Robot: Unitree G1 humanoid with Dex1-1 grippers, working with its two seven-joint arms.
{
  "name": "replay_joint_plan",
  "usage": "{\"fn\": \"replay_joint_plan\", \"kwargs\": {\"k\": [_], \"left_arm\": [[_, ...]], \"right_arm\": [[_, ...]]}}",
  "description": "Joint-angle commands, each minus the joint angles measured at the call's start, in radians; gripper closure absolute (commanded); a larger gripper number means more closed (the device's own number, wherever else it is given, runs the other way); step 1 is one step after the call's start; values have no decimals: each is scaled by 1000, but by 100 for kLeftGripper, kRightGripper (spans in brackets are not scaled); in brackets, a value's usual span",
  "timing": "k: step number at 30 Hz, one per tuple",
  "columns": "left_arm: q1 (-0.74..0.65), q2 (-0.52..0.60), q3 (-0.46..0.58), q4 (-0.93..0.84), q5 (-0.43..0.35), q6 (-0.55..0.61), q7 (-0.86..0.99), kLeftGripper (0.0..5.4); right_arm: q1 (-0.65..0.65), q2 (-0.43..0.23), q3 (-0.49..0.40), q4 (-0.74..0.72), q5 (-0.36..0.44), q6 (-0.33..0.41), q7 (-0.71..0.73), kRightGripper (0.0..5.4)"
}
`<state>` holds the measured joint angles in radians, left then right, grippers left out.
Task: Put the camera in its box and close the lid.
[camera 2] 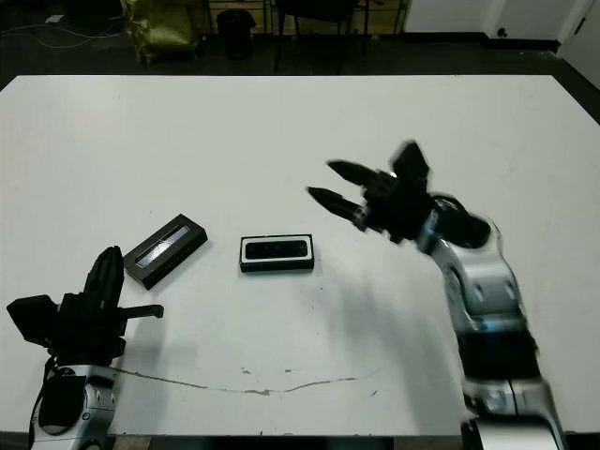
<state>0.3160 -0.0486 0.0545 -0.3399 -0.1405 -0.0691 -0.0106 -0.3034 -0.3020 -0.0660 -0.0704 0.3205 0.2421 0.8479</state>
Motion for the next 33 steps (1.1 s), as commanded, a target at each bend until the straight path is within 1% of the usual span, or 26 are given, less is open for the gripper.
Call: {"fn": "replay_joint_plan", "kwargs": {"k": [1,3,4,6,8,10,12,14,16,17,18,19,21,23,24,26,28,30,33], "left_arm": [[6,10,8,4,1,16,-2,540],[3,16,10,9,7,4,-5,540],[2,21,13,11,3,2,-10,540],[2,28,20,5,-1,10,-13,540],[3,32,26,-5,1,18,-13,540],[6,38,31,-23,-4,38,-14,540],[8,47,36,-42,-3,58,-14,540],[7,58,43,-52,-3,65,-20,540],[6,68,48,-57,-6,64,-30,540],[6,73,51,-58,-8,62,-36,540],[7,79,55,-66,-12,67,-42,540],[7,84,57,-74,-14,74,-46,540],[11,100,63,-93,-18,85,-60,540],[16,119,68,-122,-18,108,-68,540],[18,129,72,-135,-22,120,-76,540],[20,149,82,-161,-45,155,-97,540],[21,179,90,-183,-59,186,-124,540],[25,221,96,-216,-65,237,-153,519],[26,289,116,-266,-108,333,-208,455]], "right_arm": [[113,-7,-41,-15,64,-30,10,468],[198,-6,-59,-71,54,-19,-60,517],[246,2,-67,-124,44,-3,-116,538],[326,26,-76,-195,39,-12,-192,539],[388,38,-69,-271,19,-2,-268,539],[431,54,-65,-331,44,16,-310,539],[469,69,-59,-394,54,57,-367,539],[498,86,-49,-438,64,60,-401,539],[508,98,-36,-454,67,41,-416,539],[507,109,-33,-453,92,39,-414,539],[509,110,-25,-456,87,34,-420,539],[510,110,-20,-458,87,36,-425,539],[513,101,-7,-479,66,70,-459,539],[514,104,2,-485,74,79,-472,539],[513,111,5,-474,83,63,-466,539],[510,109,13,-456,74,39,-463,539],[511,106,16,-461,71,52,-476,539],[511,108,14,-464,88,60,-476,540],[507,112,11,-450,104,44,-466,540]]}}
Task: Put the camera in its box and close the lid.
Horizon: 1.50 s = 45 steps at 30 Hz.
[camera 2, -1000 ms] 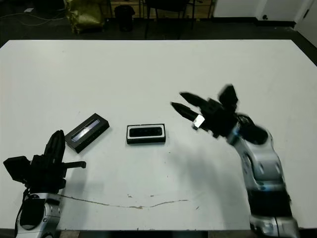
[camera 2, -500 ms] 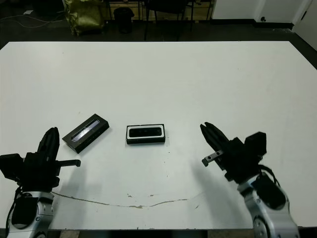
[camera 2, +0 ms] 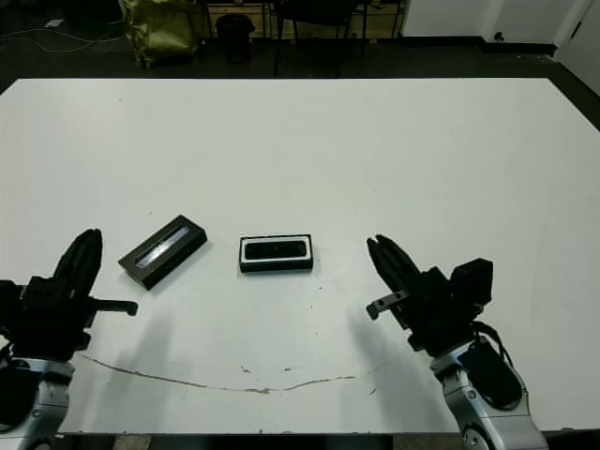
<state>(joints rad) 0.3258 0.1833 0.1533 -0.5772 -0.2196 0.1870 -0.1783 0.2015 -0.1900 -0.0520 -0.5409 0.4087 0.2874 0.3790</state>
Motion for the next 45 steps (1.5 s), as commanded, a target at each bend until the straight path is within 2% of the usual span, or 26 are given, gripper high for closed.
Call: {"fn": "replay_joint_plan", "kwargs": {"k": [1,7,12,16,19,22,27,30,33,38,45], "left_arm": [[13,82,24,-33,-48,99,-66,431],[-14,192,40,11,-80,120,-192,286],[-32,196,32,63,-66,104,-202,162],[-46,194,21,111,-55,81,-212,70],[-60,185,11,146,-41,83,-201,1],[-72,177,3,157,-30,106,-180,1],[-97,174,1,203,-40,109,-192,1],[-113,177,12,227,-84,128,-220,1],[-125,185,24,245,-122,140,-250,1],[-145,204,46,258,-189,205,-284,1],[-158,257,34,271,-155,209,-312,1]], "right_arm": [[0,0,-5,28,26,0,7,540],[1,-12,11,13,-11,5,-23,540],[-2,-3,9,34,0,-24,-5,540],[1,-12,10,13,12,29,-31,540],[9,-7,16,2,12,19,-34,540],[9,-10,19,17,1,-3,-27,540],[8,-9,13,16,23,41,-42,540],[7,1,7,22,64,44,-29,540],[7,-12,16,22,41,48,-42,540],[8,-9,14,23,56,65,-43,540],[7,-6,16,27,53,73,-46,540]]}}
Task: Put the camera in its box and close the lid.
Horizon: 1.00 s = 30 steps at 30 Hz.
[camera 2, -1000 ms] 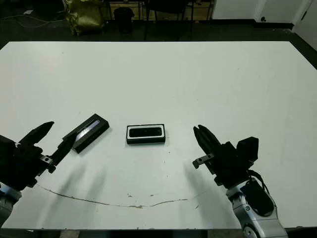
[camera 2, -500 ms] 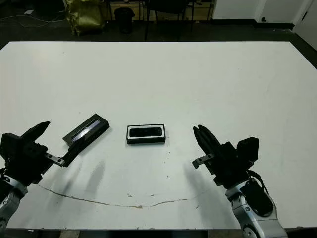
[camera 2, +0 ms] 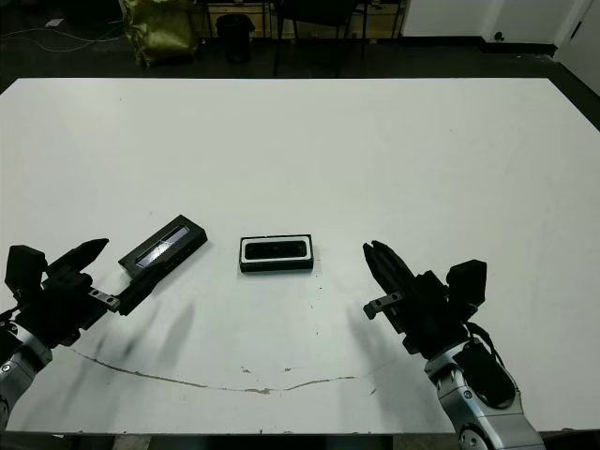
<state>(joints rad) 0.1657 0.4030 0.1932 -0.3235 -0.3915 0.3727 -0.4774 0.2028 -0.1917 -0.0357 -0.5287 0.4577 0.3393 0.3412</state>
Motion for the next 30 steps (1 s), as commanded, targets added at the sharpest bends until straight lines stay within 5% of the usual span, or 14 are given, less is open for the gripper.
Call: {"fn": "replay_joint_plan", "kwargs": {"k": [1,12,30], "left_arm": [[-1,44,-7,19,21,27,-15,1],[-18,94,-40,34,119,24,-14,1],[-102,84,-79,148,110,33,-73,1]], "right_arm": [[5,-3,-1,15,9,25,-8,540],[6,-8,0,25,7,9,10,540],[3,-16,-10,7,31,43,-9,540]]}}
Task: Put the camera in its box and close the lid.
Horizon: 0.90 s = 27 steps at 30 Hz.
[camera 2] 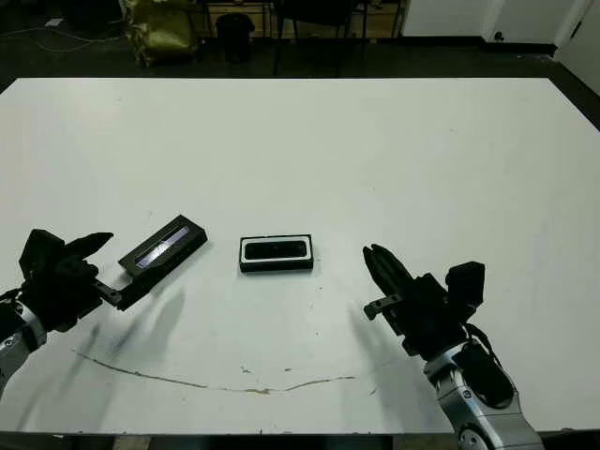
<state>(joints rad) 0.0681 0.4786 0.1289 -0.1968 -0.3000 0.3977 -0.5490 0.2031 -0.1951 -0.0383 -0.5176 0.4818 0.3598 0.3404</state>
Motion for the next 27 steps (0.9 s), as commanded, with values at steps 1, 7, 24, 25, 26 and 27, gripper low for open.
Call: {"fn": "replay_joint_plan", "kwargs": {"k": [1,7,24,25,26,27], "left_arm": [[-5,12,-18,20,23,8,0,1],[-21,22,-26,40,23,33,-11,1],[-60,55,-78,107,124,21,-20,1],[-63,52,-76,115,122,24,-22,1],[-66,47,-74,120,118,34,-20,1],[-68,43,-72,125,115,41,-18,1]], "right_arm": [[2,-9,-7,-5,11,22,-7,540],[1,-11,-1,5,2,2,1,540],[3,-11,-5,19,12,1,7,540],[2,-10,-5,21,11,1,6,540],[3,-8,-4,22,7,-2,4,540],[4,-9,-2,14,4,3,-3,540]]}}
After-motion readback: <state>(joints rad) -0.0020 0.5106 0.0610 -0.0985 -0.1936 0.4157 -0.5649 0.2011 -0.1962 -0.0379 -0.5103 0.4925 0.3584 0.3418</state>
